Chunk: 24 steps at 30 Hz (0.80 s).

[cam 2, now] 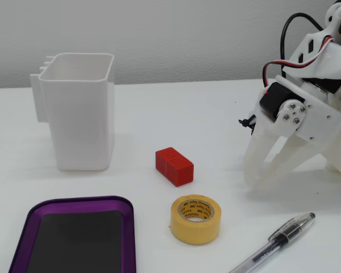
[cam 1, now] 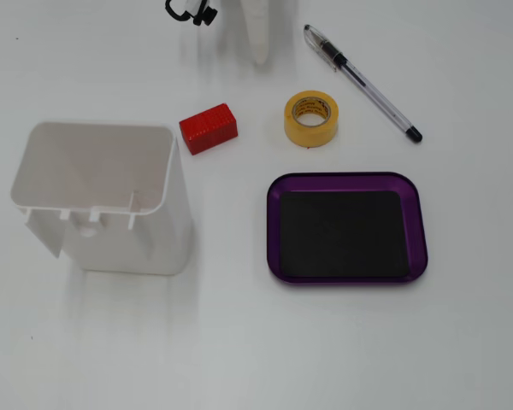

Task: Pick up the yellow tape and place it in the box.

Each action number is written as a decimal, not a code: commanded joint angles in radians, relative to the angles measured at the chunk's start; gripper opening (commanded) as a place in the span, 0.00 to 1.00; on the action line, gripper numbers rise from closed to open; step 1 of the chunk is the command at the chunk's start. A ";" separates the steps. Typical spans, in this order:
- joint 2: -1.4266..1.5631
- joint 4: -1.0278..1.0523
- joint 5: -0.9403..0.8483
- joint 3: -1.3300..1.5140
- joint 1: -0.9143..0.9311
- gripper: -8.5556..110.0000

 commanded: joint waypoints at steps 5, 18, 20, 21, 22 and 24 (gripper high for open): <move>0.106 -0.008 0.006 0.002 0.000 0.07; 0.106 -0.009 -0.008 0.005 0.003 0.07; 0.104 -0.032 -0.009 -0.005 0.008 0.07; 0.100 -0.057 -0.011 -0.008 0.011 0.07; 0.100 -0.081 -0.026 -0.017 0.011 0.07; 0.095 -0.132 -0.098 -0.061 0.002 0.07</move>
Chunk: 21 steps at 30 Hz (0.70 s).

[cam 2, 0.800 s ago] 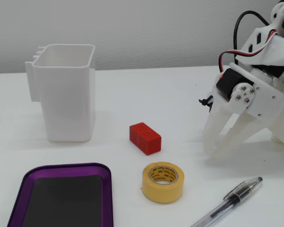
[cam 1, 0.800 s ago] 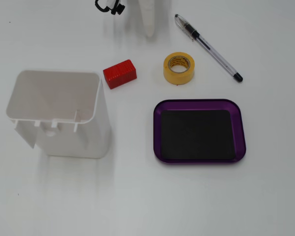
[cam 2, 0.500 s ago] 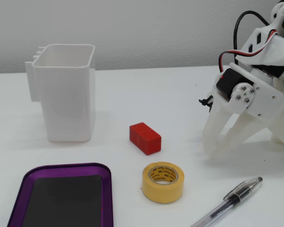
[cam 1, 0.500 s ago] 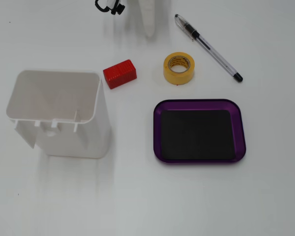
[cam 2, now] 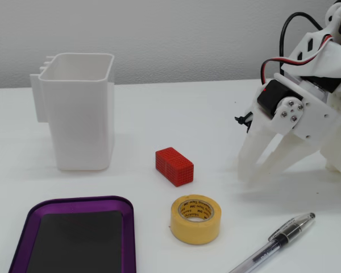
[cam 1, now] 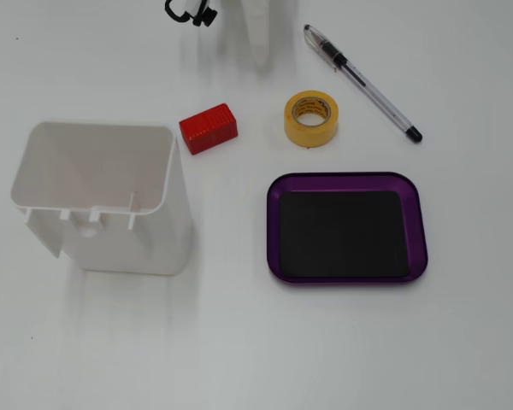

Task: Pick up the yellow tape and place it in the box.

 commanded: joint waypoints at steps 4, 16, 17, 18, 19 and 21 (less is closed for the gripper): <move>0.066 -0.081 -0.245 -0.114 0.000 0.10; -0.853 -0.118 -0.213 -0.595 -0.006 0.19; -0.940 -0.106 -0.213 -0.655 -0.017 0.20; -1.022 -0.092 -0.213 -0.706 -0.032 0.20; -1.094 -0.080 -0.213 -0.750 -0.048 0.20; -1.235 -0.075 -0.215 -0.813 -0.087 0.20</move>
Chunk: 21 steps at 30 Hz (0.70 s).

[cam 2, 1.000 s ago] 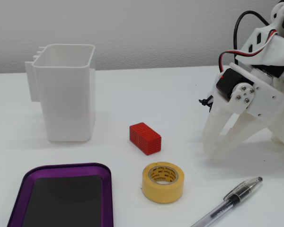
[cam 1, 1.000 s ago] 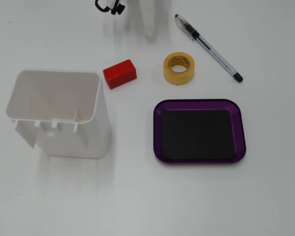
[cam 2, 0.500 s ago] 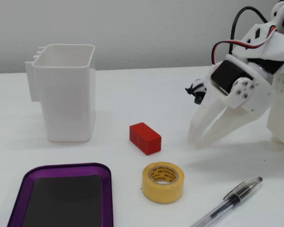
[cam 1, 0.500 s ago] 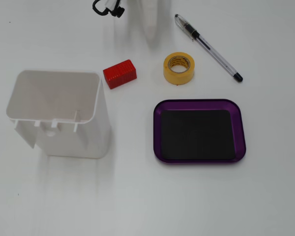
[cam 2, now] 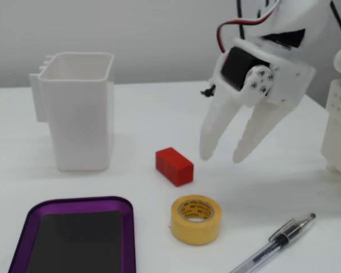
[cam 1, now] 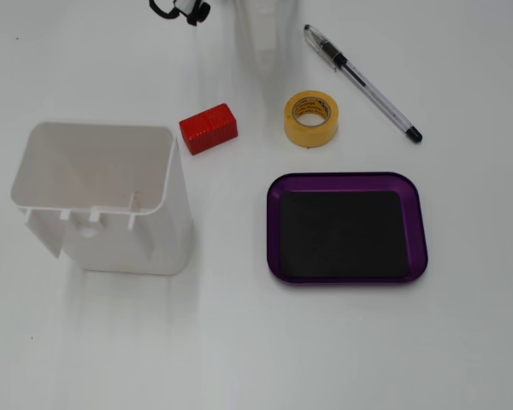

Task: Pick up the yellow tape and place it in the box.

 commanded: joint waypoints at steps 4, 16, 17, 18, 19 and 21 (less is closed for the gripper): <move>-0.360 0.000 0.043 -0.207 -0.083 0.20; -0.494 -0.101 0.049 -0.225 -0.098 0.20; -0.494 -0.101 0.049 -0.225 -0.104 0.20; -0.494 -0.097 0.049 -0.230 -0.106 0.20; -0.491 -0.089 0.049 -0.233 -0.106 0.20; -0.480 -0.087 0.049 -0.238 -0.109 0.20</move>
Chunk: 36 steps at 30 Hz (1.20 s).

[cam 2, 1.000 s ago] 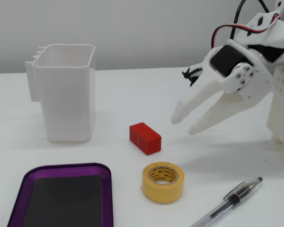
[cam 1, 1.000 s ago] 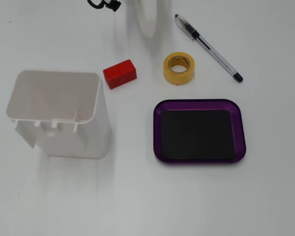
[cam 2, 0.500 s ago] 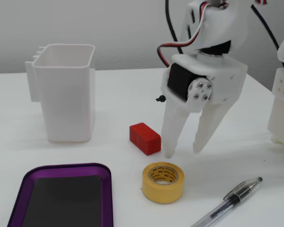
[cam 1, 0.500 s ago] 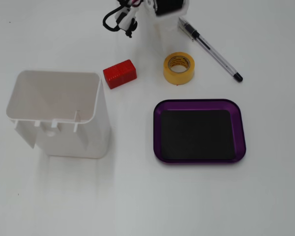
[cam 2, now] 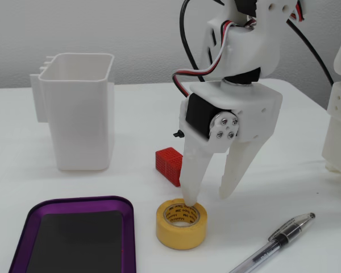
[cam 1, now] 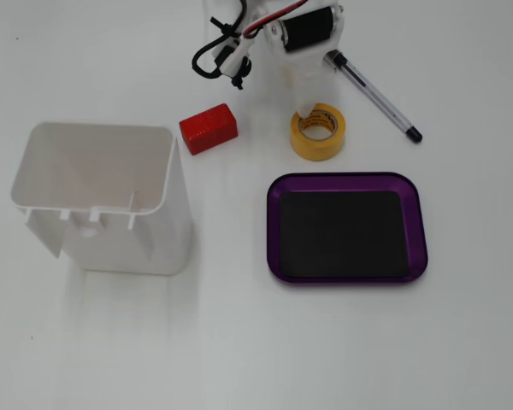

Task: Pick up the yellow tape and place it in the box.

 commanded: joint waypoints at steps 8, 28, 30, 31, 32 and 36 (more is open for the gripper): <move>0.012 0.037 0.026 -0.025 -0.014 0.20; 0.074 0.114 0.029 -0.150 -0.017 0.20; 0.074 0.114 0.029 -0.149 -0.048 0.20; 0.074 0.114 0.029 -0.149 -0.064 0.20; 0.072 0.114 0.029 -0.149 -0.080 0.20; 0.071 0.080 0.081 -0.146 -0.118 0.20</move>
